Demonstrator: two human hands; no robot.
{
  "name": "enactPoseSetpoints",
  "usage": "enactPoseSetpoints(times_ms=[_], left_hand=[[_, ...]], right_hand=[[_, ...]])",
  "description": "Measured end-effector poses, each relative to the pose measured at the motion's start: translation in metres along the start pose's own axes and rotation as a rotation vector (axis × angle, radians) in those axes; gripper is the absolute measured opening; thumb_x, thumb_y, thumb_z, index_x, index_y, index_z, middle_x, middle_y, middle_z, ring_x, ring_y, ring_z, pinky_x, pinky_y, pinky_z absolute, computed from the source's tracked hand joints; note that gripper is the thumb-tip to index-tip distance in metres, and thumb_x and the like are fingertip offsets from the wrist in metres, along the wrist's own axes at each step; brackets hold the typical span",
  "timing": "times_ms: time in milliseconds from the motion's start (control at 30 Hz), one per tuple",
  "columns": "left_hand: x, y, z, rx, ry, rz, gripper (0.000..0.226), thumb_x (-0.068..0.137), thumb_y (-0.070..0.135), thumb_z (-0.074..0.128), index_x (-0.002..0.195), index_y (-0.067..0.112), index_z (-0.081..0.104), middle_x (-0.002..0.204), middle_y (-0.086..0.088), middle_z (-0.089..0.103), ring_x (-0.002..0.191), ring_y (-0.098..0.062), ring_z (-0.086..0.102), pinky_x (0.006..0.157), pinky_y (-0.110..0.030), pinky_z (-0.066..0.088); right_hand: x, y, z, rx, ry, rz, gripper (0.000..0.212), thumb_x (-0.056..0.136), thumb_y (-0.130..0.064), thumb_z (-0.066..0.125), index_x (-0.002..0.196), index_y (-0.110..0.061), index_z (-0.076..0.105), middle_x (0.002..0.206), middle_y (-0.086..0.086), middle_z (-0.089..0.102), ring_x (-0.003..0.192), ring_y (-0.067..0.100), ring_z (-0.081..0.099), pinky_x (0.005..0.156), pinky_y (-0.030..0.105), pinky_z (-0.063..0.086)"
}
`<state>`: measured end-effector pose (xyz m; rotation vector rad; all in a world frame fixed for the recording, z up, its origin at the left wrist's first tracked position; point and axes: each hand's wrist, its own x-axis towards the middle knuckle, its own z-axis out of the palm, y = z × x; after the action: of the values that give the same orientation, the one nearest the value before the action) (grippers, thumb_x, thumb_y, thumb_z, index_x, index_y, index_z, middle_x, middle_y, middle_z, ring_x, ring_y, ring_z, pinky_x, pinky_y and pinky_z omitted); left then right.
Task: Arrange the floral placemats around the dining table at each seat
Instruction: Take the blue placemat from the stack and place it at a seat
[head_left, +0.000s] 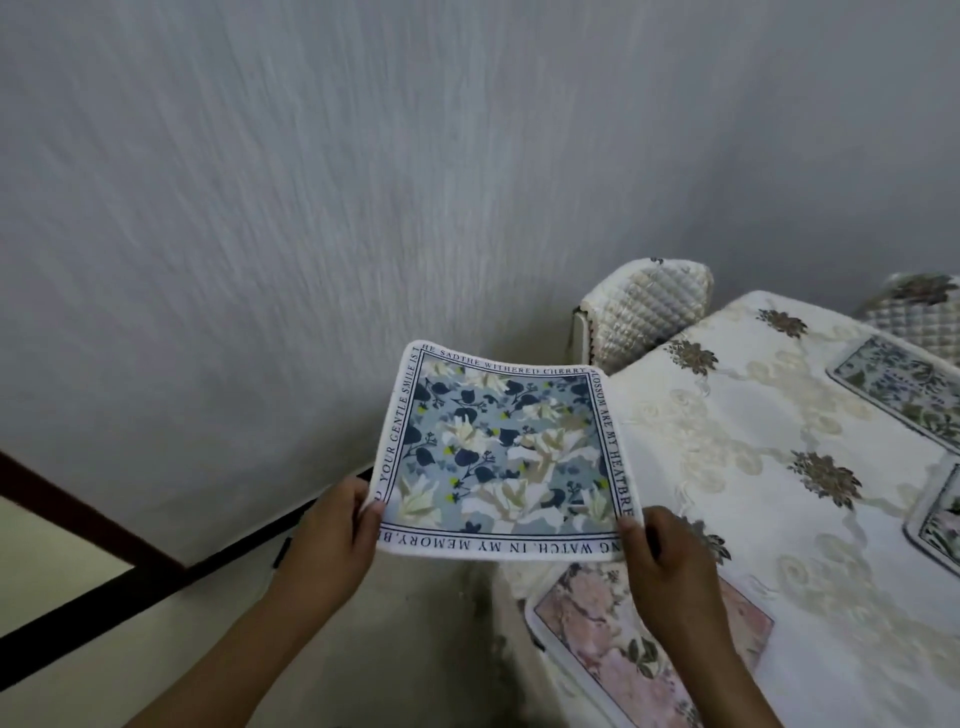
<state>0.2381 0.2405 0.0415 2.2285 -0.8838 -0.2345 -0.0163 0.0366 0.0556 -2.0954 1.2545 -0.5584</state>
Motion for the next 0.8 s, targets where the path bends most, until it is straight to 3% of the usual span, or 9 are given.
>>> enactPoseSetpoints(times_ms=[133,233,333,600,800], left_hand=[[0.047,-0.030,-0.049,-0.025,0.003,0.029,0.014,0.093,0.030,0.055,0.082,0.032,0.046,0.071,0.012,0.061,0.064,-0.001,0.056,0.052,-0.020,0.038],[0.079,-0.047,-0.077,-0.037,0.003,0.067,0.010,0.094,0.029,0.055,0.086,0.028,0.050,0.079,0.010,0.065,0.071,-0.005,0.060,0.057,-0.026,0.044],[0.107,-0.057,-0.092,-0.048,-0.016,0.107,0.007,0.094,0.029,0.055,0.088,0.029,0.051,0.080,0.012,0.065,0.072,0.001,0.060,0.056,-0.015,0.041],[0.186,-0.044,-0.066,-0.017,-0.138,0.184,0.008,0.094,0.031,0.052,0.091,0.024,0.053,0.084,0.005,0.067,0.073,-0.007,0.062,0.061,-0.029,0.047],[0.267,-0.016,-0.036,0.030,-0.186,0.252,0.006,0.095,0.033,0.050,0.092,0.028,0.051,0.085,0.009,0.066,0.072,-0.001,0.060,0.055,-0.015,0.040]], right_hand=[[0.013,-0.053,0.037,0.015,0.067,0.021,0.035,0.097,-0.031,0.052,0.069,-0.012,0.041,0.055,0.007,0.042,0.050,0.023,0.040,0.049,0.032,0.025],[0.020,-0.084,0.058,0.037,0.106,0.032,0.033,0.096,-0.031,0.053,0.069,-0.015,0.044,0.054,0.006,0.045,0.049,0.022,0.042,0.048,0.031,0.028],[0.028,-0.103,0.070,0.027,0.131,0.048,0.032,0.097,-0.032,0.052,0.070,-0.015,0.048,0.055,0.007,0.050,0.053,0.025,0.049,0.049,0.031,0.031],[0.085,-0.104,0.072,-0.016,0.218,0.115,0.035,0.096,-0.035,0.052,0.068,-0.015,0.046,0.056,0.005,0.049,0.054,0.021,0.050,0.049,0.031,0.033],[0.157,-0.093,0.072,0.012,0.286,0.184,0.033,0.095,-0.038,0.051,0.070,-0.016,0.050,0.057,0.005,0.055,0.055,0.019,0.053,0.050,0.032,0.038]])
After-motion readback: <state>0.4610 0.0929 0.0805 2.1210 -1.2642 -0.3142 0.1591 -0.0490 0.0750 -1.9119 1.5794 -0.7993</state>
